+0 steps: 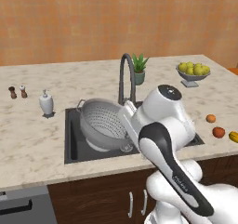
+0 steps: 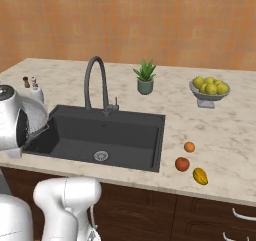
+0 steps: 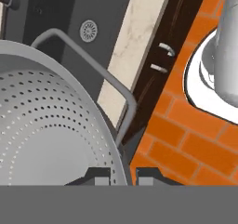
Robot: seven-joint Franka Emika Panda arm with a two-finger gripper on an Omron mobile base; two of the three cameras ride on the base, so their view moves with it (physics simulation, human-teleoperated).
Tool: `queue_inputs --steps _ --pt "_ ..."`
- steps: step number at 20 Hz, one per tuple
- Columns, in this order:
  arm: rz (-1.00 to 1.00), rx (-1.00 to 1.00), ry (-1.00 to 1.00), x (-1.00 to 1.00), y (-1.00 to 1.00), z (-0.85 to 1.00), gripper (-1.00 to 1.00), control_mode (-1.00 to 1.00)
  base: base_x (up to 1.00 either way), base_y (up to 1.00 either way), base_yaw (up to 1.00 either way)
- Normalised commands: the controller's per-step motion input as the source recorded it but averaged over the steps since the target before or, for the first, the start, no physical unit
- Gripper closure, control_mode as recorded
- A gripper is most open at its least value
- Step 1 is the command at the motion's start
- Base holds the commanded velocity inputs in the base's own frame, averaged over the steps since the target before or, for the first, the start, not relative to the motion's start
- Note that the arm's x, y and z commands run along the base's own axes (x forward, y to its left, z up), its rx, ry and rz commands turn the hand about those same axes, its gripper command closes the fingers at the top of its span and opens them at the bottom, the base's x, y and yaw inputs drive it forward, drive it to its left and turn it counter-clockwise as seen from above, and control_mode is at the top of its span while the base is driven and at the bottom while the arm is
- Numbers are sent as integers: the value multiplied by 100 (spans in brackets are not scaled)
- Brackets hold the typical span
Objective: Put the colander in the sink, put the tangerine, mango, orange in the colander, and turn on the sink faucet and pour water over the colander.
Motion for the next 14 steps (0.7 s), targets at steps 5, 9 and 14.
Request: queue_inputs --steps 5,9,14 --pt "0 0 9 -36 -100 61 100 -100 0 0 0" --pt "0 -1 13 -26 -100 22 100 -100 0 0 0" --pt "0 -3 13 -1 -100 5 100 -100 0 0 0"
